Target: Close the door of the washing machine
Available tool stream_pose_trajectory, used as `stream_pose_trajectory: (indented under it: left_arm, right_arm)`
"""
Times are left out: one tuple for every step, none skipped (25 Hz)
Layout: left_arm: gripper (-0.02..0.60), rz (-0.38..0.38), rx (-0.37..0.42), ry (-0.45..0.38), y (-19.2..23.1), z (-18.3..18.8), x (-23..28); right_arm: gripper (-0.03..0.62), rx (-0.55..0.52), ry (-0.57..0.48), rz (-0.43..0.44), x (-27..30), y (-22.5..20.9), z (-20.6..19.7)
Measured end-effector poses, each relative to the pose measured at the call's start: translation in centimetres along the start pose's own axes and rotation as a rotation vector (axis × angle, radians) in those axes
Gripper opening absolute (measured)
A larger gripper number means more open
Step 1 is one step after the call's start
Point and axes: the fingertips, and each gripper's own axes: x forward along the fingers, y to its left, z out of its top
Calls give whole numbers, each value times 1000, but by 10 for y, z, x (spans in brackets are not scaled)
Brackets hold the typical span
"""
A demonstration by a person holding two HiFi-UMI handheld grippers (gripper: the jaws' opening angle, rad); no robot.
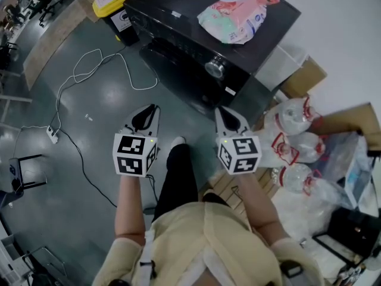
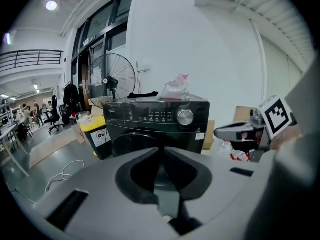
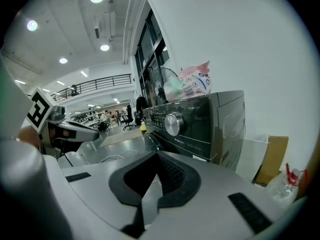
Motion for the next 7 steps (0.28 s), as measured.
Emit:
stream_pose_trajectory:
  left_arm:
    - [35, 8, 1, 2, 2, 0, 0]
    - [35, 14, 3, 4, 3, -1, 0]
    - [32, 18, 4, 7, 5, -1, 0]
    - [32, 21, 5, 9, 6, -2, 0]
    - [30, 23, 4, 11, 7, -2, 0]
    - [29, 25, 3, 13, 9, -3, 0]
    - [28, 27, 2, 14, 10, -4, -1]
  right_arm:
    - [5, -2, 0, 3, 2, 2, 1]
    - [5, -2, -1, 4, 4, 3, 3]
    - [5, -2, -3, 5, 5, 4, 4]
    - [5, -1, -5, 6, 7, 4, 4]
    - [5, 0, -6, 5, 8, 5, 5]
    - [5, 1, -6, 5, 9, 6, 6]
    - [5, 1, -6, 4, 10, 6, 6]
